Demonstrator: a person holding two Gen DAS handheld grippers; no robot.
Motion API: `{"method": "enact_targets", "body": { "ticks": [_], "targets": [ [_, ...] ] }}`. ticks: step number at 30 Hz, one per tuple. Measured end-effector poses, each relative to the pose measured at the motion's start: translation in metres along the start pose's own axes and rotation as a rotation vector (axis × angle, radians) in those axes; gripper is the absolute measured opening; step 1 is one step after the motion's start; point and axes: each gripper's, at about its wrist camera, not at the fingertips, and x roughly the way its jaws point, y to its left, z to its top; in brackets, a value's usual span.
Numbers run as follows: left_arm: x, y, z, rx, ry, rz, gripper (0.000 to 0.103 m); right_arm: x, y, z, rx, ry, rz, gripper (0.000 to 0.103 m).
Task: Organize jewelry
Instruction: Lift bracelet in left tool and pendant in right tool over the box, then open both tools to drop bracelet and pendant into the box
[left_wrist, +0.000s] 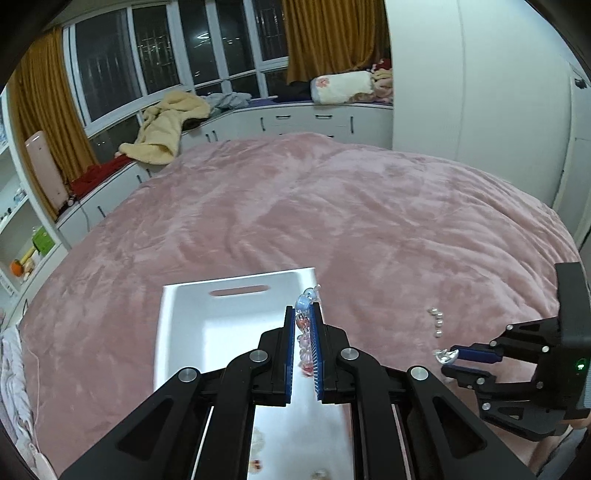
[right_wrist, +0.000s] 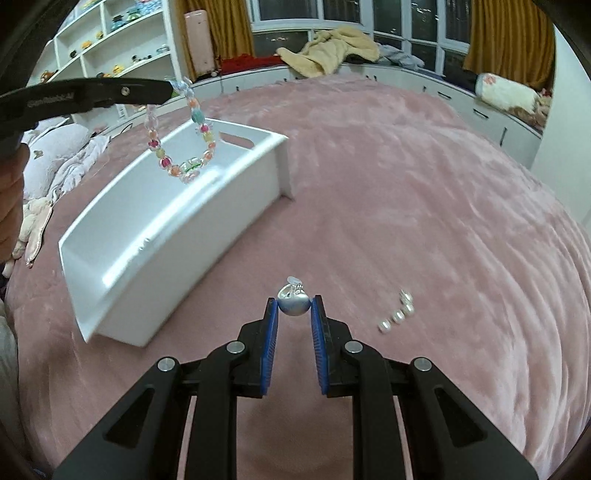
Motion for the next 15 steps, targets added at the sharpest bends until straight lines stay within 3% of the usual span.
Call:
{"method": "enact_targets", "body": {
  "ticks": [15],
  "targets": [
    [0.013,0.077,-0.033,-0.076,0.064,0.064,0.013,0.016,0.085,0.059,-0.115,-0.042,0.110,0.019]
  ]
}}
